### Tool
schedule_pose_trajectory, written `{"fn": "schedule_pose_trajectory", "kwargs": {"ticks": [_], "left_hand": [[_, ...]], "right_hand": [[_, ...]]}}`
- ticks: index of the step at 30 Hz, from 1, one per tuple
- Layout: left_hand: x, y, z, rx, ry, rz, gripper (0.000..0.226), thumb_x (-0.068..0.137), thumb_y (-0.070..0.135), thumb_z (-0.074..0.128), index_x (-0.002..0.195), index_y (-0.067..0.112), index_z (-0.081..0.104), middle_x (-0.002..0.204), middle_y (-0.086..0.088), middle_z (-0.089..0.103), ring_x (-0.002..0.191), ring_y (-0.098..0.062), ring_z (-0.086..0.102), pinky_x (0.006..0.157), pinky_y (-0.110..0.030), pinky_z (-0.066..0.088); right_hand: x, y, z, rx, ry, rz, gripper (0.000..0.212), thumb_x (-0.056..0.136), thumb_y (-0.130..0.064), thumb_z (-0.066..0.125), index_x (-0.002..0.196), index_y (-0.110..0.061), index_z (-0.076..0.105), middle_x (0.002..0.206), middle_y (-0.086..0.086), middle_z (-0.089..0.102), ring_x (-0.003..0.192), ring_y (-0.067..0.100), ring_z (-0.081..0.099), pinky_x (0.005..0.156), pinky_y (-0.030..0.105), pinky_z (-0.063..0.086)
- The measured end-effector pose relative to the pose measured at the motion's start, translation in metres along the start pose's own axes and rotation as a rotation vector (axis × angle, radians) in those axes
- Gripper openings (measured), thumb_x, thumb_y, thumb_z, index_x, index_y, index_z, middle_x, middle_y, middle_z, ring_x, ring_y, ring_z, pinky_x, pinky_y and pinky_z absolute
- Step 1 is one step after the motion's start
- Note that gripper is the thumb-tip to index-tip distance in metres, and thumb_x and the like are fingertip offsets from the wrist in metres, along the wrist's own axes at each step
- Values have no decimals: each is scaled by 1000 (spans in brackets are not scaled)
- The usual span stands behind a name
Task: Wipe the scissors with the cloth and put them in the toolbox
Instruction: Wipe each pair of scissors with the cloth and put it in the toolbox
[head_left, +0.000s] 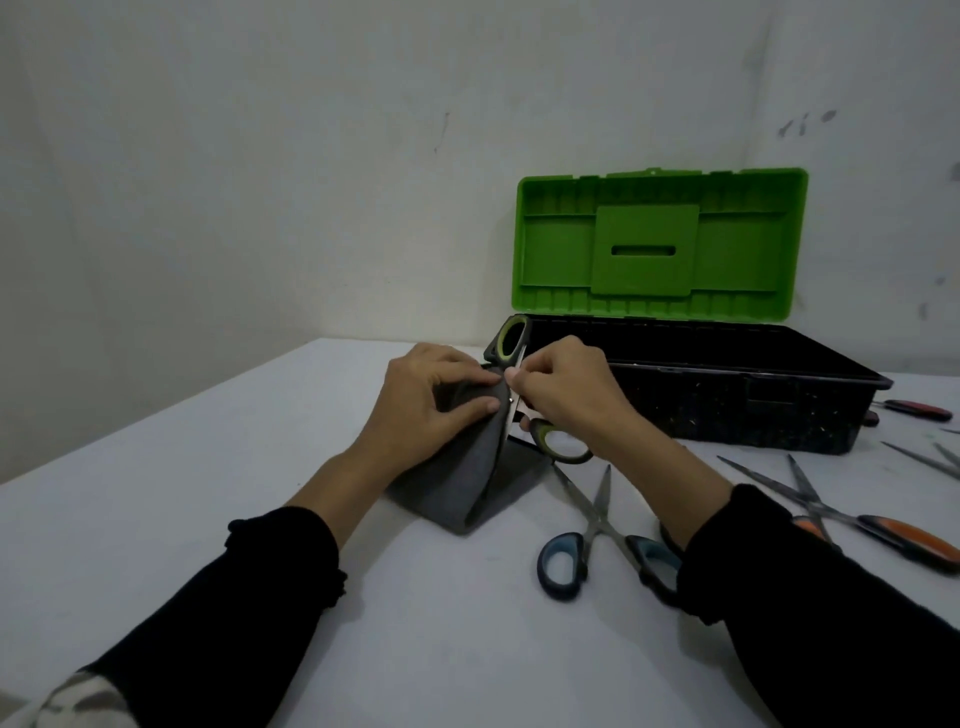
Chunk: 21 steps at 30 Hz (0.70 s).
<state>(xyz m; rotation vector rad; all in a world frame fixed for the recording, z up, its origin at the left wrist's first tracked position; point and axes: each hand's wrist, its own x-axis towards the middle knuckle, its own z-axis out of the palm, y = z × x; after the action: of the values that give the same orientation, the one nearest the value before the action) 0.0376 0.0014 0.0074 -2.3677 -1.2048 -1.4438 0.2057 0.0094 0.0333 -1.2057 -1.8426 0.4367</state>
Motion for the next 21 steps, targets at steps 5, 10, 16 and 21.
{"fn": "schedule_pose_trajectory", "kwargs": {"ticks": [5, 10, 16, 21], "left_hand": [[-2, -2, -2, -14, -25, -157, 29, 67, 57, 62, 88, 37, 68, 87, 27, 63, 96, 8, 48, 93, -38, 38], [0, 7, -2, 14, -43, -239, 31, 65, 66, 53, 81, 41, 64, 88, 24, 63, 100, 0, 47, 93, -39, 27], [2, 0, -6, -21, 1, -256, 17, 75, 50, 62, 81, 35, 67, 86, 25, 65, 92, 10, 50, 93, -40, 30], [3, 3, 2, -32, -17, -202, 33, 67, 64, 53, 84, 39, 67, 88, 26, 65, 98, 1, 54, 97, -50, 36]], "right_hand": [[-5, -4, 1, -65, 7, -130, 34, 88, -19, 57, 58, -4, 66, 48, 7, 64, 53, 16, 66, 62, 30, 57], [-5, -3, -4, -75, -46, -215, 36, 87, -14, 57, 51, -13, 59, 45, 1, 61, 46, 10, 64, 47, 14, 46], [6, 4, -20, -173, -30, -256, 28, 85, -23, 63, 64, -6, 71, 57, 13, 66, 56, 23, 64, 56, 27, 46], [4, 5, -7, -110, -32, -238, 29, 85, -21, 63, 59, -9, 65, 55, 10, 65, 49, 8, 64, 49, 20, 47]]}}
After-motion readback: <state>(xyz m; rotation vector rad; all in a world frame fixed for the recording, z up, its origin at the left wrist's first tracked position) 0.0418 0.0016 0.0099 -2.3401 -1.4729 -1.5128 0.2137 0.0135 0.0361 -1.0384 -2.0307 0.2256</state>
